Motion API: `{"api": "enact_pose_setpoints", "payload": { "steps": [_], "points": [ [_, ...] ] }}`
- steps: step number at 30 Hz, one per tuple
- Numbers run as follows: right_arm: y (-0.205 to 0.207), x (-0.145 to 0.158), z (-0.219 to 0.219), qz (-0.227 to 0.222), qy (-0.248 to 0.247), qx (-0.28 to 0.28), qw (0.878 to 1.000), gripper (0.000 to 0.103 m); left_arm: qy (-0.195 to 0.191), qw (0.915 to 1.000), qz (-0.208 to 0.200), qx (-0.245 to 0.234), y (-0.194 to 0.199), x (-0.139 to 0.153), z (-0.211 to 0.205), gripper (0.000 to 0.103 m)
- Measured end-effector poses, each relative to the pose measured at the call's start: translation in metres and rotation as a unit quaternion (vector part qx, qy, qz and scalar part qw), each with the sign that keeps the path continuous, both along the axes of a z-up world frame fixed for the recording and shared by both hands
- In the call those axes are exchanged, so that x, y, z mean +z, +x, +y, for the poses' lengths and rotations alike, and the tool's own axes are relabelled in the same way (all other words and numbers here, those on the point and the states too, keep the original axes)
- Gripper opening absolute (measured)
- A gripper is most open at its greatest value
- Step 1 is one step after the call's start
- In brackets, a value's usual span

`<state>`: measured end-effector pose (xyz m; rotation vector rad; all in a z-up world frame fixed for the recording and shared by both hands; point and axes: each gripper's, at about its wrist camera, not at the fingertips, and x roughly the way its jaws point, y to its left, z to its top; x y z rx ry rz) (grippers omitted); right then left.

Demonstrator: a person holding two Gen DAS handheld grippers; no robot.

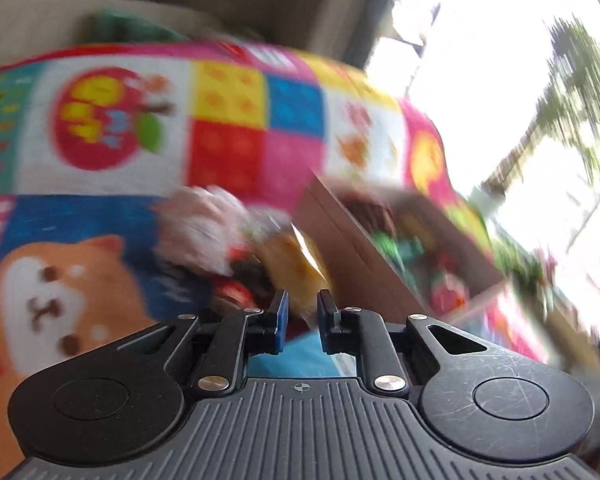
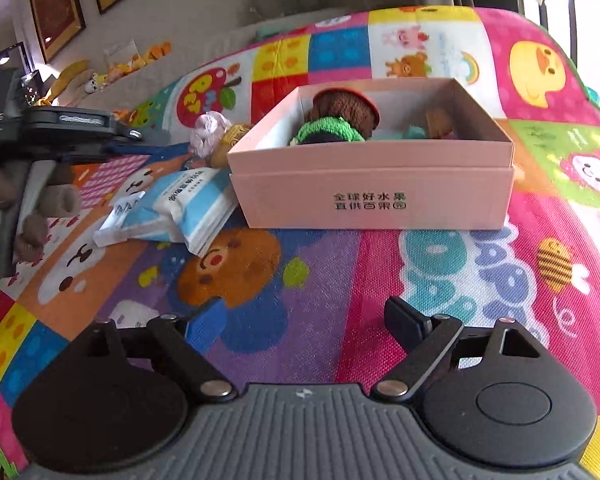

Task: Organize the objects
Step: 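Move the left gripper toward the white battery charger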

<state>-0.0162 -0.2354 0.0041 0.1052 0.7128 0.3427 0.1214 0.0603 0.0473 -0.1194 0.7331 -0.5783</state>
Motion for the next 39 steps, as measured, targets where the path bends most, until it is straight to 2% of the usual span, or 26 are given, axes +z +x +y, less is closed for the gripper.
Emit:
{"api": "enact_pose_setpoints", "payload": {
  "steps": [2,3,6,11,15,19,21,25,28,33,34,36,39],
  "points": [
    [0.000,0.000,-0.001,-0.002,0.004,0.000,1.000,0.091,0.042,0.9984,0.003,-0.038,-0.004,-0.008,-0.014,0.019],
    [0.001,-0.001,-0.002,0.002,0.008,0.000,1.000,0.091,0.049,0.9974,-0.007,-0.052,-0.011,-0.008,-0.016,0.019],
    [0.002,-0.001,-0.004,0.005,0.016,0.000,1.000,0.091,0.054,0.9930,-0.002,-0.105,-0.035,-0.007,-0.022,0.019],
    [0.003,-0.001,-0.002,0.005,0.014,0.004,1.000,0.092,0.116,0.9688,-0.050,-0.213,-0.097,-0.002,-0.043,0.019],
    [0.004,-0.001,-0.001,0.005,0.013,0.005,1.000,0.093,0.156,0.9602,-0.059,-0.224,-0.127,0.001,-0.061,0.019],
    [0.005,-0.001,-0.005,0.006,0.020,0.000,1.000,0.093,0.204,0.9423,-0.082,-0.253,-0.152,0.004,-0.080,0.019],
    [0.005,-0.001,-0.008,0.008,0.030,-0.006,1.000,0.093,0.225,0.9377,-0.088,-0.249,-0.156,0.004,-0.086,0.019],
    [0.006,-0.001,-0.014,0.010,0.044,-0.018,0.999,0.093,0.227,0.9497,-0.079,-0.202,-0.155,0.001,-0.093,0.019],
    [0.006,0.000,-0.015,0.009,0.048,-0.022,0.999,0.093,0.225,0.9528,-0.085,-0.185,-0.156,0.000,-0.096,0.019],
    [0.005,0.000,-0.017,0.009,0.049,-0.023,0.998,0.093,0.179,0.9677,-0.052,-0.170,-0.134,-0.002,-0.091,0.020],
    [0.005,0.000,-0.017,0.009,0.050,-0.023,0.998,0.093,0.171,0.9705,-0.046,-0.163,-0.129,-0.002,-0.091,0.023],
    [0.005,0.000,-0.018,0.008,0.051,-0.026,0.998,0.093,0.167,0.9736,-0.043,-0.150,-0.122,-0.003,-0.091,0.027],
    [0.004,0.000,-0.021,0.007,0.060,-0.032,0.998,0.093,0.177,0.9740,-0.056,-0.130,-0.122,0.003,-0.084,0.027]
  ]
}}
